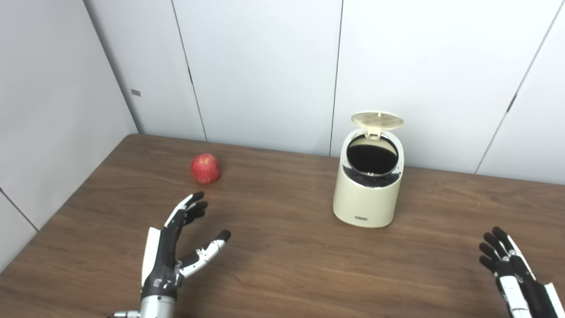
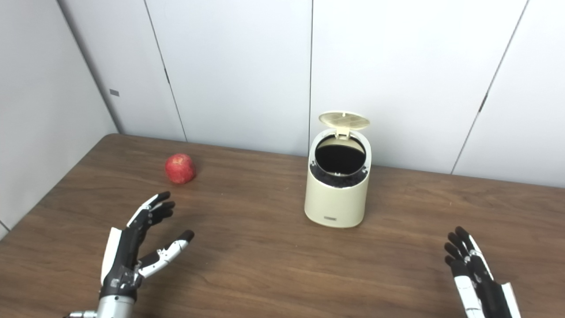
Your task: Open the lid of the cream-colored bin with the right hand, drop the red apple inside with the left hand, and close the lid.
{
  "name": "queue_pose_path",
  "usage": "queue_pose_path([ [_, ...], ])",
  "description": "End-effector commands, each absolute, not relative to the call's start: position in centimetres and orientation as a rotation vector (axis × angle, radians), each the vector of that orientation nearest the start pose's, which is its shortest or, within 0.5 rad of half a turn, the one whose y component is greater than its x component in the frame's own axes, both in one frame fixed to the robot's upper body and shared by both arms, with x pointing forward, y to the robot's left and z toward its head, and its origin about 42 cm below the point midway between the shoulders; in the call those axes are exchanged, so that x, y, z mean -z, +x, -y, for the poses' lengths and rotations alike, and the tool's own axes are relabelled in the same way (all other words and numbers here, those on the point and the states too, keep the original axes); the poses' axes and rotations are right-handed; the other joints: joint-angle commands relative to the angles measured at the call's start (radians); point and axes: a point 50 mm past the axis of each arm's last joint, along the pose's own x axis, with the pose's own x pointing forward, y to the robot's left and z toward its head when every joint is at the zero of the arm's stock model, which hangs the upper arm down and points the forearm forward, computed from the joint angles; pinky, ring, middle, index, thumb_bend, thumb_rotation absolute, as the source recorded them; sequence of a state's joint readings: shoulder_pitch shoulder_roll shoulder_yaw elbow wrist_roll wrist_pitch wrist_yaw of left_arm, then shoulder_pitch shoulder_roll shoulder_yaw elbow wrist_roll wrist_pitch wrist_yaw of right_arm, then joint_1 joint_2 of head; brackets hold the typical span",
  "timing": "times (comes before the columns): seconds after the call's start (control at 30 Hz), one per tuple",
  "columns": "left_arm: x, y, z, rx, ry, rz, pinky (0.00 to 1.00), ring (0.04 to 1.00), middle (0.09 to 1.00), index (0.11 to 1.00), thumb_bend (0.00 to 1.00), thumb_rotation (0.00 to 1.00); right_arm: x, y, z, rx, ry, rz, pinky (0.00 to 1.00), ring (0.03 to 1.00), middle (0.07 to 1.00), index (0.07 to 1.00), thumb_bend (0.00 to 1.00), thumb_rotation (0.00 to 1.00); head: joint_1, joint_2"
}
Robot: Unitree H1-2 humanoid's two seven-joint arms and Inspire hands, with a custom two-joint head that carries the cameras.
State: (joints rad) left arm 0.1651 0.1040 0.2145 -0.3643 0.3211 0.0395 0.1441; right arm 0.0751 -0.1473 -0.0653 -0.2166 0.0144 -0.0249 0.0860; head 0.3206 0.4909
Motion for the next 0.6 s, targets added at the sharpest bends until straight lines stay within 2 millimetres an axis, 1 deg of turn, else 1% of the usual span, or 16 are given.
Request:
queue_pose_path([
  [0.0, -19.2, 22.9, -32.8, -0.448, 0.595, 0.258, 0.61, 0.742, 0.825, 0.872, 0.74, 0.16, -16.3, 26.2, 26.8, -0.034, -0.164, 0.253, 0.88, 0.908, 0.921, 0.947, 0.41, 0.86, -0.002, -0.002],
  [0.1, -20.6, 24.5, -34.5, -0.459, 0.693, 0.207, 0.53, 0.678, 0.837, 0.868, 0.79, 0.19, -16.3, 26.1, 26.8, -0.034, -0.168, 0.256, 0.88, 0.902, 0.916, 0.941, 0.41, 0.86, -0.006, -0.003],
  [0.2, -22.0, 26.2, -35.6, -0.463, 0.776, 0.148, 0.48, 0.64, 0.835, 0.862, 0.85, 0.22, -16.4, 26.1, 26.9, -0.029, -0.174, 0.254, 0.87, 0.892, 0.907, 0.935, 0.42, 0.85, -0.005, -0.003],
  [0.23, -22.4, 26.8, -36.0, -0.463, 0.798, 0.133, 0.48, 0.648, 0.841, 0.862, 0.86, 0.22, -16.4, 26.1, 27.0, -0.029, -0.176, 0.254, 0.86, 0.89, 0.906, 0.936, 0.43, 0.85, -0.005, -0.003],
  [0.27, -22.7, 27.5, -36.4, -0.464, 0.815, 0.121, 0.51, 0.677, 0.849, 0.863, 0.87, 0.22, -16.5, 26.1, 27.0, -0.028, -0.184, 0.254, 0.86, 0.889, 0.906, 0.935, 0.43, 0.85, -0.005, -0.003],
  [0.33, -22.9, 28.5, -37.0, -0.464, 0.838, 0.106, 0.58, 0.741, 0.859, 0.865, 0.88, 0.22, -16.5, 26.0, 27.1, -0.025, -0.196, 0.253, 0.85, 0.882, 0.901, 0.928, 0.42, 0.86, -0.005, -0.005],
  [0.4, -23.1, 30.1, -37.7, -0.471, 0.894, 0.089, 0.63, 0.774, 0.856, 0.857, 0.88, 0.22, -16.3, 26.1, 27.0, -0.03, -0.183, 0.251, 0.86, 0.884, 0.902, 0.926, 0.42, 0.86, -0.009, -0.008],
  [0.57, -22.9, 33.5, -38.5, -0.466, 1.004, 0.049, 0.67, 0.815, 0.866, 0.861, 0.88, 0.22, -16.2, 26.1, 27.0, -0.031, -0.196, 0.251, 0.86, 0.883, 0.905, 0.927, 0.42, 0.86, -0.016, -0.006],
])
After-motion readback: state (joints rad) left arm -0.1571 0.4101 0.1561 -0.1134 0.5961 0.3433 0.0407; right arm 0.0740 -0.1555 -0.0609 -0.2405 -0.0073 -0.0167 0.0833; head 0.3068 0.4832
